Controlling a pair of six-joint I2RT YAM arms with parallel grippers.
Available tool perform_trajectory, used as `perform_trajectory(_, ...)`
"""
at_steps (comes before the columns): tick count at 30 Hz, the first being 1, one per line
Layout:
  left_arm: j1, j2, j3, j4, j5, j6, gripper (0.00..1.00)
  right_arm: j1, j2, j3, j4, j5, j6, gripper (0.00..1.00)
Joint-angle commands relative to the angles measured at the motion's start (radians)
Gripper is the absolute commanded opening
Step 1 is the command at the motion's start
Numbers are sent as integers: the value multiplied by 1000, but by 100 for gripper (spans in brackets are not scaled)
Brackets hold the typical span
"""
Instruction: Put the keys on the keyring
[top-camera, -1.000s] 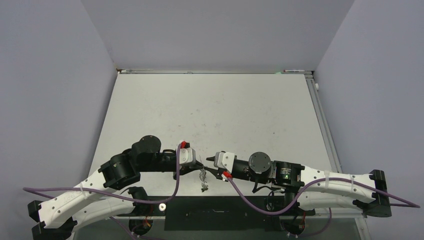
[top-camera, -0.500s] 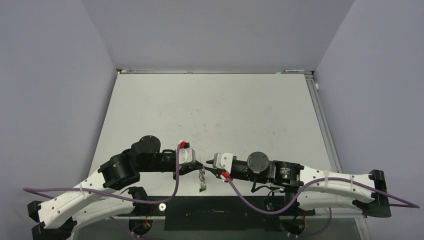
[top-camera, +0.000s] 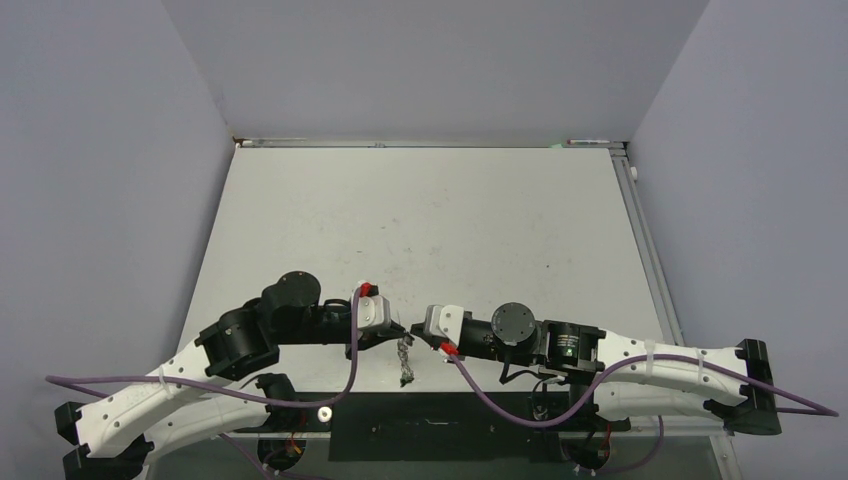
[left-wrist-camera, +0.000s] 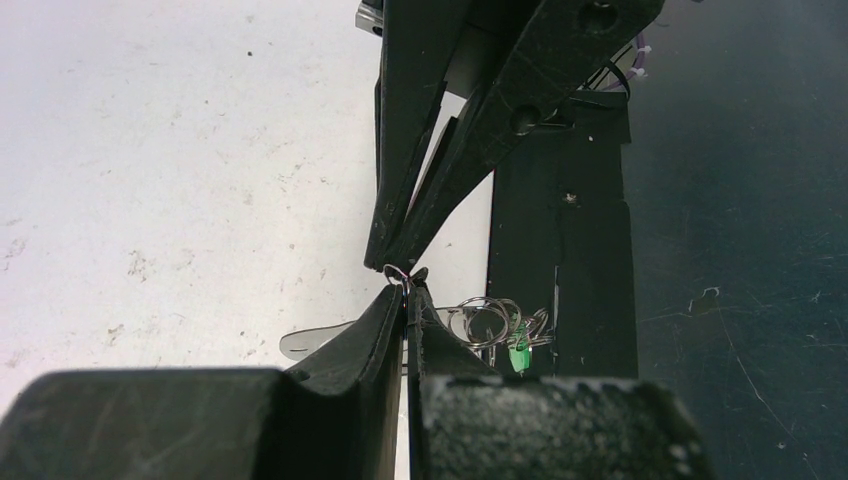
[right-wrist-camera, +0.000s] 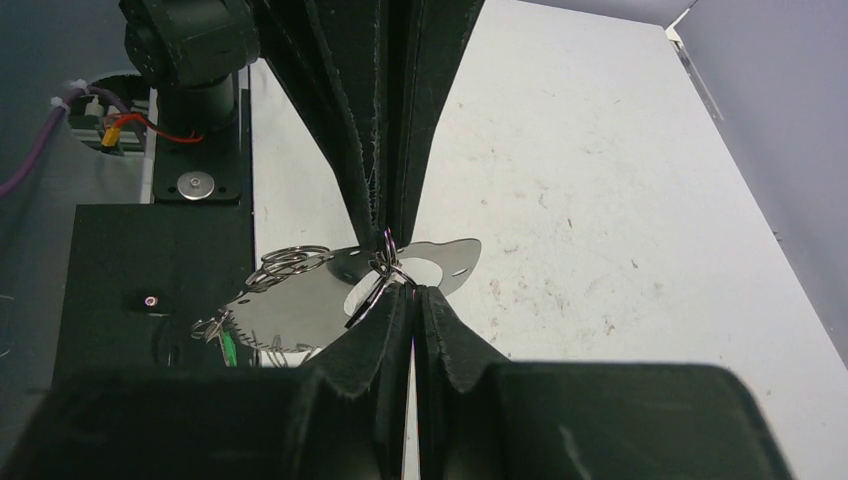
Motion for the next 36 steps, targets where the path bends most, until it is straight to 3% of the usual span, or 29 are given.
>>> perform_trajectory(1, -1, -32, 30, 47, -5, 8, 0, -9, -14, 1, 8, 25, 12, 5)
perform_trajectory(34, 13, -31, 25, 51, -11, 4, 0, -11, -33, -17, 43, 45, 40, 5)
perform_trajectory(36, 14, -29, 24, 52, -7, 2, 0, -10, -34, -17, 43, 44, 44, 10)
